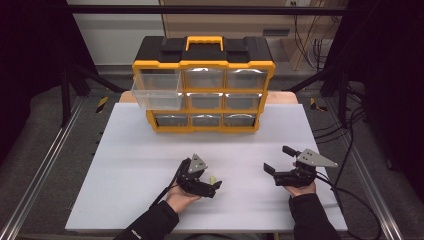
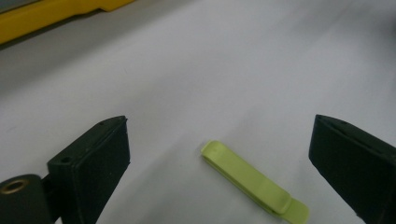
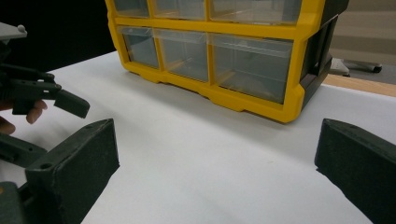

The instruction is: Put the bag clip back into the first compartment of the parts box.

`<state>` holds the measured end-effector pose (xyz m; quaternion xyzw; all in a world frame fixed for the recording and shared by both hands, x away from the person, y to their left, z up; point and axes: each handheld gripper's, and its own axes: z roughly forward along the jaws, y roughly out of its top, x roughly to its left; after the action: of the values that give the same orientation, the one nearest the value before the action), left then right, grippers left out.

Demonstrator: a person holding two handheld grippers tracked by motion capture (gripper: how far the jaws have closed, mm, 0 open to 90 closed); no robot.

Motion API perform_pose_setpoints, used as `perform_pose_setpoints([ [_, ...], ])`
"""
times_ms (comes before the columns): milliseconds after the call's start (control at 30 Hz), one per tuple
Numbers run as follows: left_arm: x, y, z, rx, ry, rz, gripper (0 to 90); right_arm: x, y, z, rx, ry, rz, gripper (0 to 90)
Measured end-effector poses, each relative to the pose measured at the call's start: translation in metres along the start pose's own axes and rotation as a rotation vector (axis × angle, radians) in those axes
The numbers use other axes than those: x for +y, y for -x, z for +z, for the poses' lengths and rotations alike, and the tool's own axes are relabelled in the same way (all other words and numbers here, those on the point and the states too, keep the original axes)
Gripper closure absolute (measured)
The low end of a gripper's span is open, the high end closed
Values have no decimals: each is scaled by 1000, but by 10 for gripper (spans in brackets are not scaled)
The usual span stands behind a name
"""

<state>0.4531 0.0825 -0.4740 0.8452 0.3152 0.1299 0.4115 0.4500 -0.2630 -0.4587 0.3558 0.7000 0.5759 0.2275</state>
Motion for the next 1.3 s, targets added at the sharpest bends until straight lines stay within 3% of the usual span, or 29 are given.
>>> perform_pose_setpoints([
  [400, -4, 8, 7, 13, -79, -21, 226, 0, 0, 0, 0, -1, 2, 2],
  [500, -4, 10, 8, 18, -95, -10, 277, 0, 0, 0, 0, 1, 3, 2],
  [933, -4, 16, 9, 24, -123, -22, 462, 0, 0, 0, 0, -1, 7, 2],
  [1300, -3, 17, 9, 44, -130, -49, 554, 0, 0, 0, -1, -1, 6, 2],
])
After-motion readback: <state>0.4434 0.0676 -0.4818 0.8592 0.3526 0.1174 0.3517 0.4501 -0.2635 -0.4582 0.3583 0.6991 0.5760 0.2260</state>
